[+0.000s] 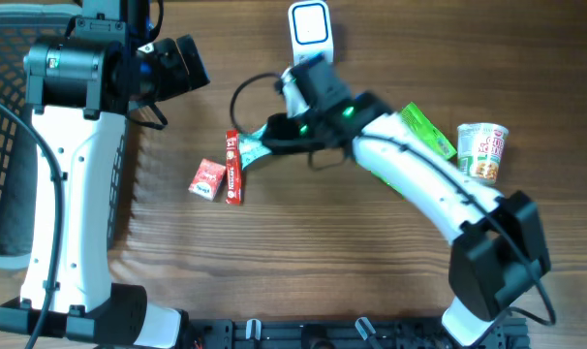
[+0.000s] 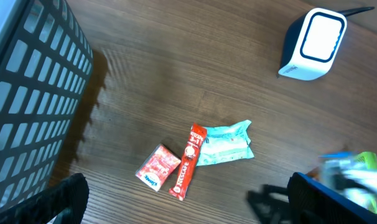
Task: Scan the item barcode
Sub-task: 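Reach the right gripper toward the red Nescafe stick and biscuit pack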
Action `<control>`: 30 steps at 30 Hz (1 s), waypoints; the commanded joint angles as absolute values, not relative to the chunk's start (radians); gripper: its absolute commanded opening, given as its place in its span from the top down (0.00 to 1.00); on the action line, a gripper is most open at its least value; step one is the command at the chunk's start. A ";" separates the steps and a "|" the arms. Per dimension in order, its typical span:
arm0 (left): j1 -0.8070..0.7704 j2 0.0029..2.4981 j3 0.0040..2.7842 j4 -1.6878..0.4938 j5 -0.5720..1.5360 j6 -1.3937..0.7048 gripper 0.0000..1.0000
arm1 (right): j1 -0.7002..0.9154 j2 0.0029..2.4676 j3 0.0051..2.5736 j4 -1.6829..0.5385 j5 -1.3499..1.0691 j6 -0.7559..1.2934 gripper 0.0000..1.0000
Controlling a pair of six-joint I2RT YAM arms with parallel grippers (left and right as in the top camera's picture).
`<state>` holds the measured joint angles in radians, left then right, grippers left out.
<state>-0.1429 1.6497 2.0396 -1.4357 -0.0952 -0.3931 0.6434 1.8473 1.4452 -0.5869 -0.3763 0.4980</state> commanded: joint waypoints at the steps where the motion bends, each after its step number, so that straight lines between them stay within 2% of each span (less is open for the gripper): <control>1: -0.138 1.649 2.042 -1.436 -0.090 -0.373 0.00 | 0.703 1.844 1.333 -0.452 -0.352 0.610 0.63; 7: -0.138 1.649 2.042 -1.436 -0.090 -0.373 0.00 | 0.804 1.852 1.182 -0.200 -0.275 0.658 0.63; 11: -0.138 1.649 2.042 -1.435 -0.090 -0.373 0.00 | 0.854 1.895 1.163 -0.135 -0.177 0.654 0.63; 14: -0.138 1.649 2.042 -1.436 -0.090 -0.373 0.00 | 0.865 1.936 1.163 -0.074 -0.175 0.658 0.59; 30: -0.138 1.649 2.042 -1.436 -0.090 -0.373 0.00 | 0.865 2.040 1.164 0.018 -0.097 0.733 0.59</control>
<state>-0.1429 1.6497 2.0396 -1.4353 -0.0948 -0.3931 0.8661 2.0197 1.1671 0.0082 -0.1287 0.7124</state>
